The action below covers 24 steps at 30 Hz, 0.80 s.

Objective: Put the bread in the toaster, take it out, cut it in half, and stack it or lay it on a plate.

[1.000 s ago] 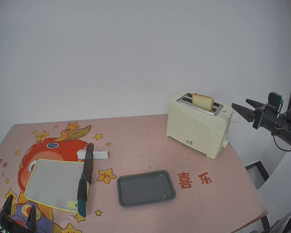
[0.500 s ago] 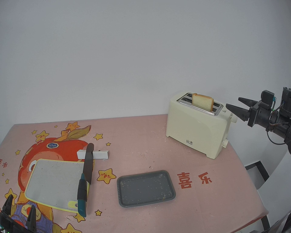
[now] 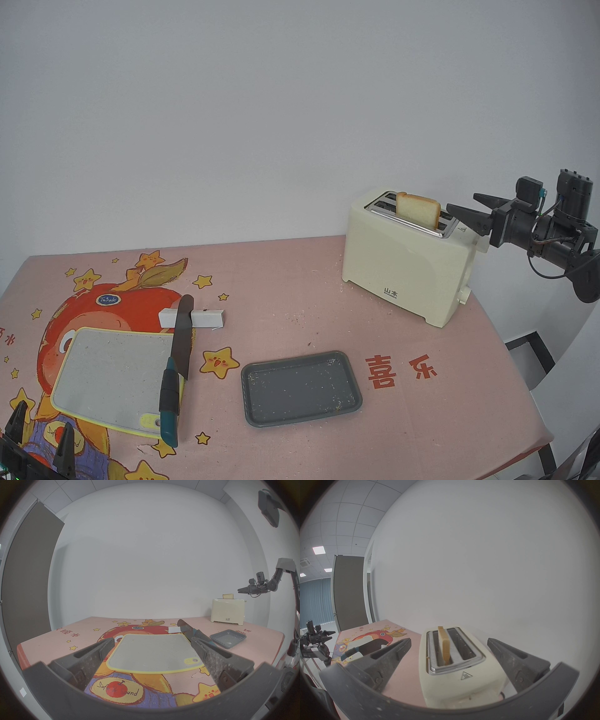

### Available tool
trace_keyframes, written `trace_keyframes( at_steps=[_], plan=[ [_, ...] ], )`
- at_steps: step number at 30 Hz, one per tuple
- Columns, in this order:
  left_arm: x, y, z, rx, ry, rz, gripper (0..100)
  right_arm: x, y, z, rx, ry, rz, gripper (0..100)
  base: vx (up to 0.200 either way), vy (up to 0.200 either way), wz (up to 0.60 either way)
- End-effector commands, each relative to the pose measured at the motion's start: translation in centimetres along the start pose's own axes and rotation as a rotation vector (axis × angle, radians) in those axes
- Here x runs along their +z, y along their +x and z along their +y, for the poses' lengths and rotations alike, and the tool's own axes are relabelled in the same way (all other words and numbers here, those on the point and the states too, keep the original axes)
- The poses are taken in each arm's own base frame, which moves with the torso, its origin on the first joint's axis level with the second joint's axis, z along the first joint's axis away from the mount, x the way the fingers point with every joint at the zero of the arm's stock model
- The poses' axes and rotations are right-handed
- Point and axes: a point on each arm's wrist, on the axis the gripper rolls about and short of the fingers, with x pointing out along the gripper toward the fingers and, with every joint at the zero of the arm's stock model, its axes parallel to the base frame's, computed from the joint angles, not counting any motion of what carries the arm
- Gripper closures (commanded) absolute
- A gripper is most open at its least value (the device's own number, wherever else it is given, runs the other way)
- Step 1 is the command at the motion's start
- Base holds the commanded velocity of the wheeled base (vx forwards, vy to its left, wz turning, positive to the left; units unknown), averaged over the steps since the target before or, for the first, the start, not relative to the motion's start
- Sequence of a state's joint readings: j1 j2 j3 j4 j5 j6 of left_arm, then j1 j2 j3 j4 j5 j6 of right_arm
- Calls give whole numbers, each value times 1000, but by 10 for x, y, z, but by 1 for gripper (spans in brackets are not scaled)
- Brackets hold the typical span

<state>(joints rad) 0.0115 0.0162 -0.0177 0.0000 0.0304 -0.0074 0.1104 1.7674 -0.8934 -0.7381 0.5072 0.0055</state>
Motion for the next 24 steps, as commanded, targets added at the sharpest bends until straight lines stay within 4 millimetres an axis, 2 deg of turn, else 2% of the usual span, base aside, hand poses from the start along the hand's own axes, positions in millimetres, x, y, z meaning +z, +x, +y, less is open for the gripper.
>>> trace_keyframes(
  at_steps=[1, 3, 10, 24],
  plan=[
    [-5, 1, 0, 1, 0, 11, 0, -12, 19, 2, 18, 12, 34, 0, 0, 0, 0],
    [-5, 1, 0, 1, 0, 11, 0, -15, 33, 7, -4, 10, 41, 0, 0, 0, 0],
    [-5, 1, 0, 1, 0, 11, 0, -15, 53, 10, -4, -1, 35, 0, 0, 0, 0],
    [-5, 1, 0, 1, 0, 11, 0, -10, 54, 10, -22, -8, 25, 0, 0, 0, 0]
  ],
)
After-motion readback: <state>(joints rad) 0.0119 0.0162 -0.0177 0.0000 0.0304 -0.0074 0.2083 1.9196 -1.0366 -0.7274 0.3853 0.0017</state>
